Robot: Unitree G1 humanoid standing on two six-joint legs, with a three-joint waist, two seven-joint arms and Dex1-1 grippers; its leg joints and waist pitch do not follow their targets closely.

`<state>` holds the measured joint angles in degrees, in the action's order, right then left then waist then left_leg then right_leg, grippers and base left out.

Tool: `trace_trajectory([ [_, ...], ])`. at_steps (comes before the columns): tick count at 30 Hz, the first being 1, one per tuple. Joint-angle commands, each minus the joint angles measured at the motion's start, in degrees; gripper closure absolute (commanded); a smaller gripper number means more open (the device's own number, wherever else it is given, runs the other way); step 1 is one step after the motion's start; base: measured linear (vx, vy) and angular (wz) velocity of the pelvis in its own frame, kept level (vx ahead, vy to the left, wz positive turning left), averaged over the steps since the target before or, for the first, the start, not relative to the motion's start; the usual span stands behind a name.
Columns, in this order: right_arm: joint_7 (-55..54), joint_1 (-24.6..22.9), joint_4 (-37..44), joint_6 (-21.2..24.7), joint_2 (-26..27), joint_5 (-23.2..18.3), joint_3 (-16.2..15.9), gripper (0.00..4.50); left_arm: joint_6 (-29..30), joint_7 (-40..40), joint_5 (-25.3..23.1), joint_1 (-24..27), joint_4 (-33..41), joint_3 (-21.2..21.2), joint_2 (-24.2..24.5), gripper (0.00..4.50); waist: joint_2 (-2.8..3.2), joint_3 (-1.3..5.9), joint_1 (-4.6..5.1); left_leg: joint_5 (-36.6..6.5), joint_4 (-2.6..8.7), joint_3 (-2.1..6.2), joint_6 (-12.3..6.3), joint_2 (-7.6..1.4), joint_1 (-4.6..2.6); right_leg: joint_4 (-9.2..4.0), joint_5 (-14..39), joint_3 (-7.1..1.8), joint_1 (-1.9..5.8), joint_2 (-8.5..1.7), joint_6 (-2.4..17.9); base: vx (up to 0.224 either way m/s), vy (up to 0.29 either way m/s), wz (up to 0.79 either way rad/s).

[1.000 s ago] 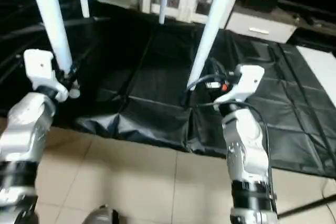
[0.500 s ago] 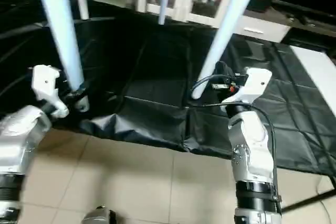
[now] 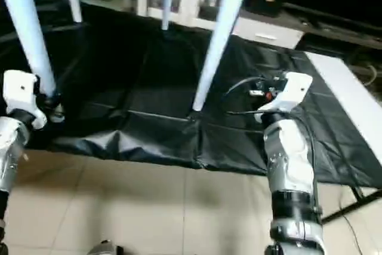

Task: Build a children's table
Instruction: Flip table

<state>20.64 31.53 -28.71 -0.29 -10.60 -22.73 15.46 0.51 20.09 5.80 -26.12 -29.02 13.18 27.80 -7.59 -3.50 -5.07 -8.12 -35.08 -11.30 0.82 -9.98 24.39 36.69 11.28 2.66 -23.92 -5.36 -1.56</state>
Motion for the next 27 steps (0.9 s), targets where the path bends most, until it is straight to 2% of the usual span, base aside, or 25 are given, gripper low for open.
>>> trace_trajectory([
  [1, 1.56, 3.95, -5.83, -1.84, -2.52, 0.45, 2.15, 3.55, -1.88, -3.37, -2.82, -1.78, -1.52, 1.12, 2.21, 2.98, 1.07, 3.86, 0.32, -33.35, 5.59, 2.7, 9.3, -2.85, -3.19, -5.25, 22.52, -1.28, 0.47, -3.64, 6.55, 0.0, 0.0, 0.0],
  [2, 2.45, 5.38, -8.05, -2.12, -2.98, 0.23, 2.2, 3.31, -2.21, -3.94, -3.01, -1.94, -2.43, 1.36, 2.72, 2.98, 0.99, 3.89, 0.24, -33.69, 5.58, 2.67, 9.34, -2.91, -3.29, -5.36, 23.05, -1.25, 0.49, -3.7, 6.45, 0.0, 0.0, 0.0],
  [3, 2.79, 6.31, -9.36, -2.31, -3.32, 0.2, 2.15, 3.26, -2.57, -4.39, -3.46, -2.04, -3.42, 1.44, 3.45, 2.98, 1.19, 3.77, 0.24, -34.06, 5.73, 2.85, 9.61, -3.04, -3.3, -5.4, 22.93, -1.2, 0.46, -3.74, 6.46, 0.0, 0.0, 0.0],
  [4, 2.94, 6.7, -9.79, -2.28, -3.4, 0.07, 2.19, 3.26, -2.88, -4.91, -3.95, -2.1, -4.12, 1.48, 4.03, 2.98, 0.93, 3.66, 0.37, -34.34, 5.81, 2.92, 9.67, -3.08, -3.19, -5.4, 22.88, -1.11, 0.44, -3.67, 6.42, 0.0, 0.0, 0.0],
  [5, 3.24, 6.69, -9.56, -2.06, -3.25, -0.12, 2.02, 3.18, -3.28, -5.28, -4.16, -2.26, -5.25, 1.77, 4.91, 2.98, 0.93, 3.68, 0.43, -35.12, 6.04, 3.12, 9.95, -3.08, -3.09, -5.36, 23.05, -0.98, 0.68, -3.64, 6.36, 0.0, 0.0, 0.0],
  [6, 3.45, 6.63, -9.3, -1.87, -3.11, -0.26, 1.91, 3.18, -3.54, -5.5, -4.26, -2.38, -6.01, 1.99, 5.52, 2.98, 1.31, 3.84, 0.34, -36.03, 6.17, 3.32, 10.32, -3.1, -3.36, -5.33, 21.99, -0.86, 0.58, -3.62, 6.61, 0.0, 0.018, -0.19],
  [7, 3.69, 6.42, -9.0, -1.74, -2.93, -0.24, 1.7, 3.02, -3.75, -5.83, -4.51, -2.42, -6.44, 2.07, 6.0, 2.98, 1.35, 3.98, 0.53, -36.29, 6.46, 3.7, 10.8, -3.11, -3.01, -5.04, 19.97, -0.57, 1.03, -3.53, 6.97, 0.0, 0.018, -0.19],
  [9, 4.54, 4.41, -6.89, -1.64, -1.78, 0.34, 0.29, 2.84, -4.37, -6.0, -4.73, -2.3, -7.46, 2.75, 8.02, 2.98, 1.78, 4.18, 0.48, -36.74, 6.67, 3.95, 11.21, -3.02, -3.01, -4.9, 17.41, -0.29, 1.14, -3.53, 7.44, -0.004, 0.023, -0.21],
  [10, 4.82, 3.72, -6.63, -2.1, -1.35, 0.53, -0.16, 2.84, -4.76, -6.25, -4.82, -2.13, -7.7, 3.13, 8.89, 2.98, 1.5, 4.2, 0.59, -36.67, 6.71, 3.95, 11.07, -2.95, -2.89, -5.07, 17.31, -0.2, 1.3, -3.56, 7.48, -0.006, 0.022, -0.22],
  [11, 4.88, 3.06, -6.23, -2.43, -1.01, 0.75, -0.57, 2.79, -4.74, -6.36, -4.86, -1.82, -7.64, 3.47, 9.63, 2.98, 2.11, 4.22, 0.57, -37.23, 6.71, 4.12, 11.23, -2.94, -2.96, -5.15, 17.47, -0.15, 1.31, -3.7, 7.62, -0.005, 0.011, -0.21],
  [12, 5.53, 2.81, -6.95, -3.49, -0.82, 1.01, -1.01, 2.51, -5.1, -7.04, -4.81, -1.44, -7.69, 3.89, 10.55, 2.98, 1.9, 4.18, 0.64, -37.61, 6.68, 4.15, 11.09, -2.96, -3.01, -5.27, 17.74, -0.11, 1.23, -3.73, 7.92, -0.006, 0.008, -0.2],
  [13, 5.62, 2.8, -7.07, -3.63, -0.81, 1.05, -1.07, 2.42, -5.15, -7.12, -4.79, -1.39, -7.7, 3.94, 10.66, 2.98, 1.82, 4.06, 0.76, -38.5, 6.68, 4.18, 10.93, -2.98, -3.11, -5.42, 18.95, -0.04, 1.14, -3.71, 8.05, -0.006, 0.008, -0.2],
  [14, 5.81, 2.84, -7.37, -3.95, -0.75, 1.13, -1.18, 2.42, -5.31, -7.25, -4.74, -1.35, -7.85, 4.03, 10.88, 2.98, 2.28, 3.97, 0.72, -39.35, 6.7, 4.23, 11.01, -2.97, -3.34, -5.53, 19.69, -0.05, 0.97, -3.69, 8.09, 0.0, 0.0, 0.0],
  [15, 6.83, 1.33, -5.68, -3.52, -0.26, 0.71, -1.69, 2.41, -5.65, -7.24, -3.96, -0.29, -6.68, 5.13, 11.35, 2.98, 2.43, 3.88, 0.95, -40.79, 6.69, 4.23, 10.94, -3.02, -3.57, -5.82, 20.48, -0.04, 0.81, -3.58, 8.19, 0.0, 0.0, 0.0],
  [16, 7.33, 0.58, -4.72, -3.28, -0.01, 0.67, -1.98, 2.41, -6.44, -6.6, -3.04, -0.02, -6.36, 5.64, 11.3, 2.98, 3.04, 3.6, 0.94, -42.35, 6.69, 4.38, 10.8, -3.0, -3.82, -6.07, 22.29, 0.0, 0.64, -3.68, 8.13, 0.0, 0.0, 0.0],
  [17, 7.33, 0.58, -4.72, -3.28, -0.01, 0.67, -1.98, 2.41, -6.44, -6.6, -3.04, -0.02, -6.36, 5.64, 11.3, 2.98, 3.04, 3.6, 0.94, -42.35, 6.69, 4.38, 10.8, -3.0, -3.82, -6.07, 22.29, 0.0, 0.64, -3.68, 8.13, 0.0, 0.0, 0.0],
  [18, 7.41, -1.4, -2.47, -2.92, 0.34, 0.5, -2.09, 2.41, -6.46, 1.6, 3.63, 1.22, -0.35, 5.58, 7.79, 2.98, 2.77, 3.45, 0.91, -44.65, 6.69, 4.59, 10.6, -3.12, -4.17, -6.59, 25.56, 0.22, 0.77, -3.9, 7.85, 0.0, 0.0, 0.0],
  [19, 7.41, -1.4, -2.47, -2.92, 0.34, 0.5, -2.09, 2.41, -6.46, 1.6, 3.63, 1.22, -0.35, 5.58, 7.79, 2.98, 2.8, 3.5, 0.84, -45.04, 6.79, 4.52, 10.7, -3.3, -4.27, -6.62, 24.31, 0.25, 0.64, -3.69, 8.41, 0.0, 0.0, 0.0],
  [21, 6.91, -3.13, -0.28, -2.38, 0.71, 0.17, -2.03, 2.41, -5.45, 7.17, 8.29, 2.69, 5.58, 3.86, 4.67, 2.98, 3.04, 3.48, 0.33, -45.58, 6.92, 4.31, 10.67, -3.39, -4.79, -6.7, 22.17, 0.28, 0.42, -3.54, 8.9, 0.0, 0.0, 0.0],
  [22, 6.65, -4.12, 1.03, -2.13, 0.97, -0.07, -2.13, 2.41, -4.57, 8.56, 9.67, 3.7, 8.47, 2.38, 3.45, 2.98, 3.82, 3.52, -0.26, -45.48, 6.96, 4.15, 10.61, -3.27, -5.08, -6.66, 20.8, 0.26, 0.25, -3.35, 9.07, 0.0, 0.0, 0.0],
  [23, 6.52, -5.21, 2.54, -1.89, 1.22, -0.25, -2.34, 2.41, -3.65, 8.92, 9.96, 4.68, 10.87, 0.81, 2.64, 2.65, 3.95, 3.48, -0.49, -45.72, 7.0, 4.02, 10.62, -3.33, -5.19, -6.7, 20.22, 0.21, 0.19, -3.32, 9.11, 0.0, 0.0, 0.0],
  [24, 6.26, -6.7, 4.66, -1.56, 1.62, -0.44, -2.62, 2.42, -2.78, 8.92, 10.13, 5.76, 13.43, -0.69, 1.87, 2.45, 3.61, 3.44, -0.82, -45.24, 7.03, 3.87, 10.27, -3.41, -5.23, -6.71, 19.29, 0.2, 0.25, -3.22, 9.12, 0.0, 0.0, 0.0],
  [25, 6.13, -7.13, 5.33, -1.43, 1.76, -0.5, -2.69, 2.42, -2.49, 8.89, 10.2, 6.01, 14.04, -0.98, 1.74, 2.31, 4.14, 3.33, -1.34, -44.45, 7.1, 3.58, 9.95, -3.3, -5.28, -6.77, 18.82, -0.11, 0.11, -3.16, 9.17, 0.0, 0.0, 0.0],
  [26, 5.84, -8.04, 6.74, -1.13, 2.04, -0.63, -2.83, 2.42, -2.04, 8.54, 10.13, 6.4, 15.06, -1.33, 1.58, 2.31, 4.03, 3.32, -1.5, -44.13, 6.98, 3.42, 9.79, -3.23, -5.43, -6.76, 19.18, -0.18, -0.07, -3.16, 9.18, 0.0, 0.0, 0.0],
  [27, 5.59, -9.25, 8.64, -0.74, 2.37, -0.72, -3.1, 2.42, -2.04, 7.29, 9.24, 6.51, 15.54, -1.22, 1.69, 2.19, 4.69, 3.08, -1.91, -44.82, 6.99, 3.3, 9.85, -3.16, -5.71, -7.11, 19.99, -0.25, -0.31, -3.01, 8.96, 0.0, 0.0, 0.0],
])
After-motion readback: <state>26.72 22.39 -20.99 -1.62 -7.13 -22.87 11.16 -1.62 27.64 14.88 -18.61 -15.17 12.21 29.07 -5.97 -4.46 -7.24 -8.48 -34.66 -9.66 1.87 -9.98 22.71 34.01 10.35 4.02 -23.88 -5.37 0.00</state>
